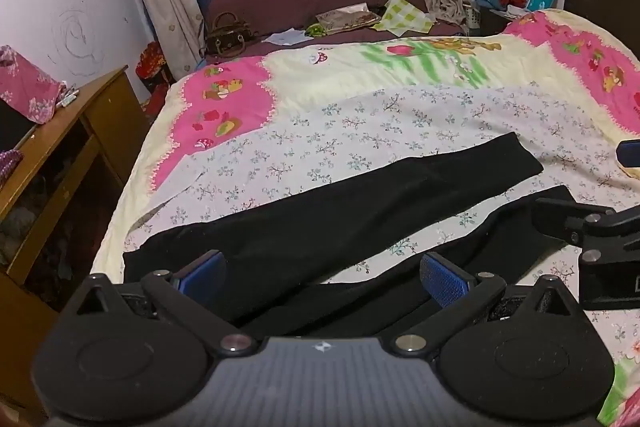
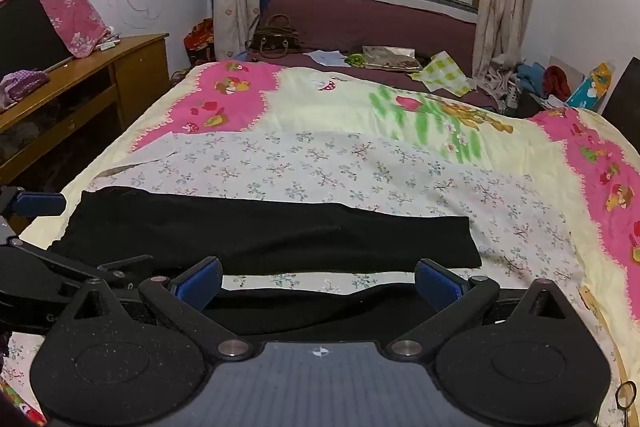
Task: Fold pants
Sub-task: 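Move both grippers toward the black pants lying flat on the bed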
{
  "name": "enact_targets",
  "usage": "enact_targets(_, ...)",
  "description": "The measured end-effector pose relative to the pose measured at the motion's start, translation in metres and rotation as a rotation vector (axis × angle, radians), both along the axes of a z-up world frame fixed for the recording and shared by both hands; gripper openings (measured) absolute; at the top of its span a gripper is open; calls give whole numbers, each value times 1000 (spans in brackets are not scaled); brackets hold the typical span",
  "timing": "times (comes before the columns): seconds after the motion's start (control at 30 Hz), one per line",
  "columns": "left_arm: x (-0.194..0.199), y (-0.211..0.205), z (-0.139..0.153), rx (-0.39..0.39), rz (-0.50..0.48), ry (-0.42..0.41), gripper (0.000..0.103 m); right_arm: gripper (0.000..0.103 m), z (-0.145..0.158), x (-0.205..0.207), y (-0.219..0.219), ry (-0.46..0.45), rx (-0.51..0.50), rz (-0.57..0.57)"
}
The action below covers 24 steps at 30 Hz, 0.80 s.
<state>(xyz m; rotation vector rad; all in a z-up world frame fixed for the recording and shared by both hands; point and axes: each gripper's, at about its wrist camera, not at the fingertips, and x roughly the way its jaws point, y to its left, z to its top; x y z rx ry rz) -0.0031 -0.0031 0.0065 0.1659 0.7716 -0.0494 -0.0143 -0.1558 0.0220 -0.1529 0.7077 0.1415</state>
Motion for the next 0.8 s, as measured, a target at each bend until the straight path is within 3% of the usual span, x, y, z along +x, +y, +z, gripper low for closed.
enact_targets(0.43, -3, -3, -10, 18, -38, 64, 103, 88, -10, -6, -1, 52, -14, -25)
enact_targets(0.8, -12, 6, -20, 4, -9, 124, 103, 88, -18, -10, 0, 96, -26, -6)
